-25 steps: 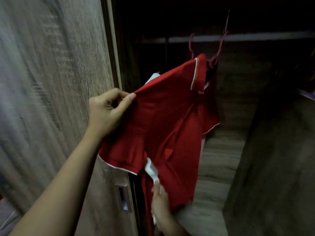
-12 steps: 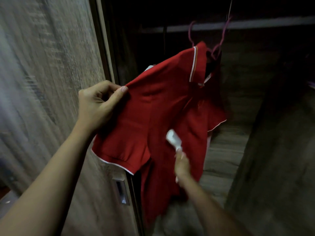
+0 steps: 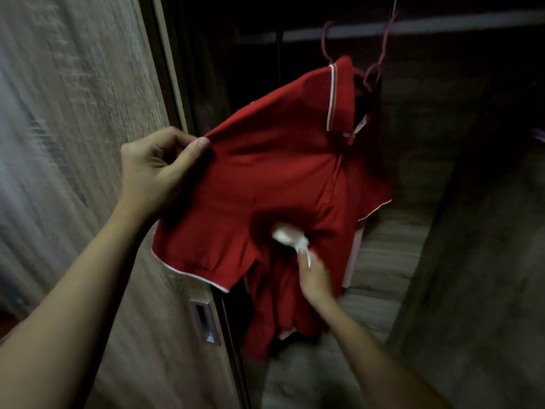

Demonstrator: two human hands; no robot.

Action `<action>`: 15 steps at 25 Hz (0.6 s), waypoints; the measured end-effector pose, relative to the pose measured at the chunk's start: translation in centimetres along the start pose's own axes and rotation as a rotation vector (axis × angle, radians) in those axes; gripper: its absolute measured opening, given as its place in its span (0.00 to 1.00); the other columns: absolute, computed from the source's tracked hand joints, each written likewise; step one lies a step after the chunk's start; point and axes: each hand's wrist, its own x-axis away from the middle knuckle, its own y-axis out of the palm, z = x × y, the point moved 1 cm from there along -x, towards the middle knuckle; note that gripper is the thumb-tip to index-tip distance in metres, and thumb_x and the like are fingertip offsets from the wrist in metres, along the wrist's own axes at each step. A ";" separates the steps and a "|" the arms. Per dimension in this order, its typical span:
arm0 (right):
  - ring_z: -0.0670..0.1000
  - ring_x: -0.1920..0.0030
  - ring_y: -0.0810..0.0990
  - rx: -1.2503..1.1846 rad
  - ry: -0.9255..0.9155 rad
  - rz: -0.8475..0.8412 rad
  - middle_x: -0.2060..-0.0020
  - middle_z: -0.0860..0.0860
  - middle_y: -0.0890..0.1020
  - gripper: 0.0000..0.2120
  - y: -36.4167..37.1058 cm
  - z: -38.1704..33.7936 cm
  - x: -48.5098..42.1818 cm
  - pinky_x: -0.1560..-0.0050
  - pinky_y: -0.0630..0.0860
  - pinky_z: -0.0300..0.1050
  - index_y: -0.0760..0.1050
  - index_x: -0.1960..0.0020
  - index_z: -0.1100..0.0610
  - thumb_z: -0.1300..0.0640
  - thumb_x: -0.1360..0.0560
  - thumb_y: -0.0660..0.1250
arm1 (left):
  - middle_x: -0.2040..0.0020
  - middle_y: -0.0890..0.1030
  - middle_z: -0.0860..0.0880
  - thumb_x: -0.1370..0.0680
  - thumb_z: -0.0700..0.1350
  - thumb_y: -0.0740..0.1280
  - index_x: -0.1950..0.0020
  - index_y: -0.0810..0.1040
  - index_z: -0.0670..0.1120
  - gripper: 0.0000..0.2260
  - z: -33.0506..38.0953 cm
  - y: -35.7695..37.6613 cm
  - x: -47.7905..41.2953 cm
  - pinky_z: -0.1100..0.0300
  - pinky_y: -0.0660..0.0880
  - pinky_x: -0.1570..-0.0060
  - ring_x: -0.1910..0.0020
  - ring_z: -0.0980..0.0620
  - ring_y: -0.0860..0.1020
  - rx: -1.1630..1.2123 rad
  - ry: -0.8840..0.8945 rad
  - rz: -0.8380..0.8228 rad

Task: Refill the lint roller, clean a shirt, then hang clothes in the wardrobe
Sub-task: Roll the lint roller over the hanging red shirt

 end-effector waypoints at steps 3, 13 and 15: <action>0.53 0.65 0.74 -0.072 -0.178 0.078 0.64 0.57 0.79 0.17 -2.7 -7.0 -2.4 0.63 0.62 0.47 0.74 0.53 0.62 0.51 0.19 0.53 | 0.67 0.81 0.52 0.24 0.50 0.68 0.61 0.77 0.58 0.06 0.0 0.2 0.1 0.54 0.73 0.66 0.67 0.53 0.76 -0.016 0.002 0.021; 0.57 0.43 0.79 0.381 0.196 -0.461 0.44 0.56 0.82 0.47 7.7 8.7 8.5 0.47 0.72 0.45 0.75 0.39 0.54 0.24 0.34 0.36 | 0.68 0.81 0.58 0.24 0.49 0.68 0.60 0.77 0.58 0.06 0.0 0.2 0.1 0.58 0.73 0.66 0.69 0.54 0.76 -0.037 0.038 -0.027; 0.57 0.43 0.79 0.338 0.178 -0.445 0.45 0.56 0.82 0.44 6.5 9.1 8.3 0.46 0.72 0.46 0.75 0.40 0.54 0.24 0.32 0.39 | 0.68 0.81 0.58 0.24 0.50 0.68 0.60 0.77 0.58 0.05 -0.1 0.1 0.1 0.57 0.73 0.66 0.69 0.53 0.77 -0.025 0.044 -0.018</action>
